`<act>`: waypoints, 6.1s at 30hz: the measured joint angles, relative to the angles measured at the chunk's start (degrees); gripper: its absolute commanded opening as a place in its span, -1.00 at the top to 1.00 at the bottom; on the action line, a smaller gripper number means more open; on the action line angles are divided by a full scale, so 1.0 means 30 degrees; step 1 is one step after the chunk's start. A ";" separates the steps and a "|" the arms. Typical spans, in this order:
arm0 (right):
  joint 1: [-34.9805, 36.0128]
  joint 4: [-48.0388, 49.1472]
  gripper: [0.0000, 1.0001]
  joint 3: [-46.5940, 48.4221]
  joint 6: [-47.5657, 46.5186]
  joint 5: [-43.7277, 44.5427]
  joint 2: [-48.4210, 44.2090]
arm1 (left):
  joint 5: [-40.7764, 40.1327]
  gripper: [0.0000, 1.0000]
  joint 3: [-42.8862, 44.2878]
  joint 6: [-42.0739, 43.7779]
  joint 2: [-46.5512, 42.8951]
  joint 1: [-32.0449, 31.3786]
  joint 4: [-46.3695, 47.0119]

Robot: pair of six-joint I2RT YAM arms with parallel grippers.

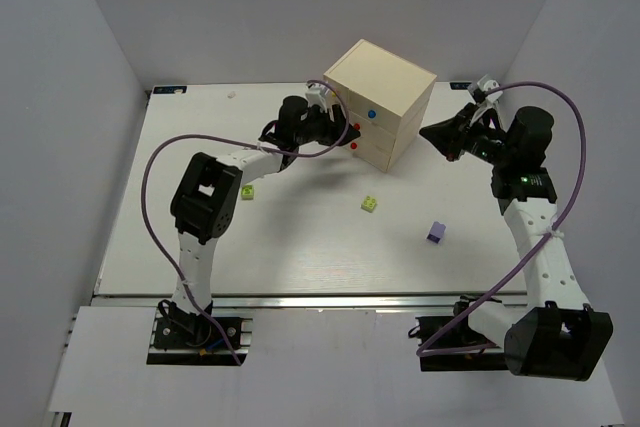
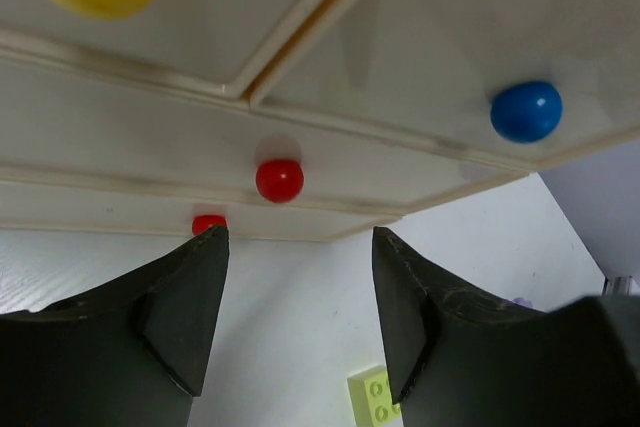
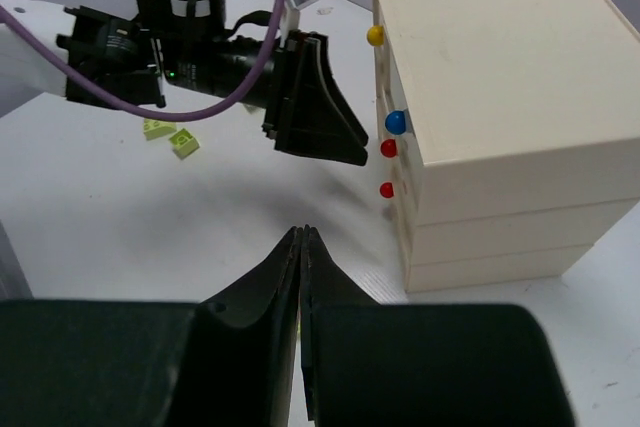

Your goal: Sort the legos into containers by color

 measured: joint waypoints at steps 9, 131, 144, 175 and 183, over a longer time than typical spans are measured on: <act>-0.0306 0.0437 0.88 -0.0211 0.0423 -0.0758 -0.0240 | 0.0080 -0.27 0.1996 0.0138 0.1632 0.0000 -0.0510; 0.1756 -1.3522 -0.78 -0.4619 -1.9329 1.0112 0.4911 | -1.0761 -0.89 -1.3493 0.5574 -2.4188 -0.0007 -1.2998; 0.1756 -1.2116 -0.53 -0.6135 -2.0495 1.0848 0.4903 | -0.8510 -0.92 -1.3500 0.5384 -2.4057 0.0000 -1.2684; 0.4116 -1.3478 0.61 -0.5027 -2.5412 -0.0517 -0.1931 | 0.5727 -0.92 -1.5839 -0.8065 -1.4396 -0.1042 0.0525; 0.8677 -1.3063 0.60 -0.3432 -2.4123 0.1428 -0.0692 | 0.4962 -0.92 -1.2903 -0.8058 -1.3165 -0.2761 -0.0029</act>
